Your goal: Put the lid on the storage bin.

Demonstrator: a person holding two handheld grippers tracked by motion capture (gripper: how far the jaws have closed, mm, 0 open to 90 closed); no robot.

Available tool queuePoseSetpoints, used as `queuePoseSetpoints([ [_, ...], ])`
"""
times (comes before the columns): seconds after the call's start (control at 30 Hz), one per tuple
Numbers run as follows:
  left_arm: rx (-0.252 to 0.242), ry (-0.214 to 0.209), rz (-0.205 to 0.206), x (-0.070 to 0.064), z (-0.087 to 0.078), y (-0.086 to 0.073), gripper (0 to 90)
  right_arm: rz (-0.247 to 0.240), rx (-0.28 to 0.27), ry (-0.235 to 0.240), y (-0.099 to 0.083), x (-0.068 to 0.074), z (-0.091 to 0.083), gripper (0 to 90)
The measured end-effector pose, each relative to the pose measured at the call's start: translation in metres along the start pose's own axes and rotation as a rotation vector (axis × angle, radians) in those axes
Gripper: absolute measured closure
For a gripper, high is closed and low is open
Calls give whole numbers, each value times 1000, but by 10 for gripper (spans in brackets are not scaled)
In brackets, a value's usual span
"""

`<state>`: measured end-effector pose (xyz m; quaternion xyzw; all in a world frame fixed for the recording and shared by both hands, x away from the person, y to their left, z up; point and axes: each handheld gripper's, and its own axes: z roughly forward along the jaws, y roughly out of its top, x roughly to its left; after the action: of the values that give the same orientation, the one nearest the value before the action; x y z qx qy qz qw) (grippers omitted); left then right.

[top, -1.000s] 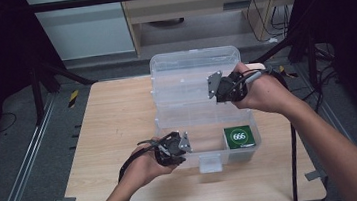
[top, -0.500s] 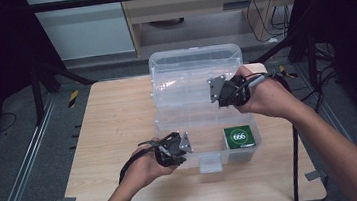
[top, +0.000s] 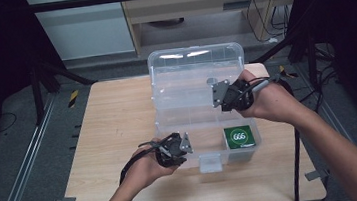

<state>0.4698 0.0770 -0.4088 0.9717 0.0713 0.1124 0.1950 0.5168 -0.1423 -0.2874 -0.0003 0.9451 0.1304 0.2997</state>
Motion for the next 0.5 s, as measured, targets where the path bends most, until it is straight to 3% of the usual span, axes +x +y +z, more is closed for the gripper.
queuePoseSetpoints([
  [0.5,-1,8,0,-1,1,0,794,-9,0,-6,0,8,-3,899],
])
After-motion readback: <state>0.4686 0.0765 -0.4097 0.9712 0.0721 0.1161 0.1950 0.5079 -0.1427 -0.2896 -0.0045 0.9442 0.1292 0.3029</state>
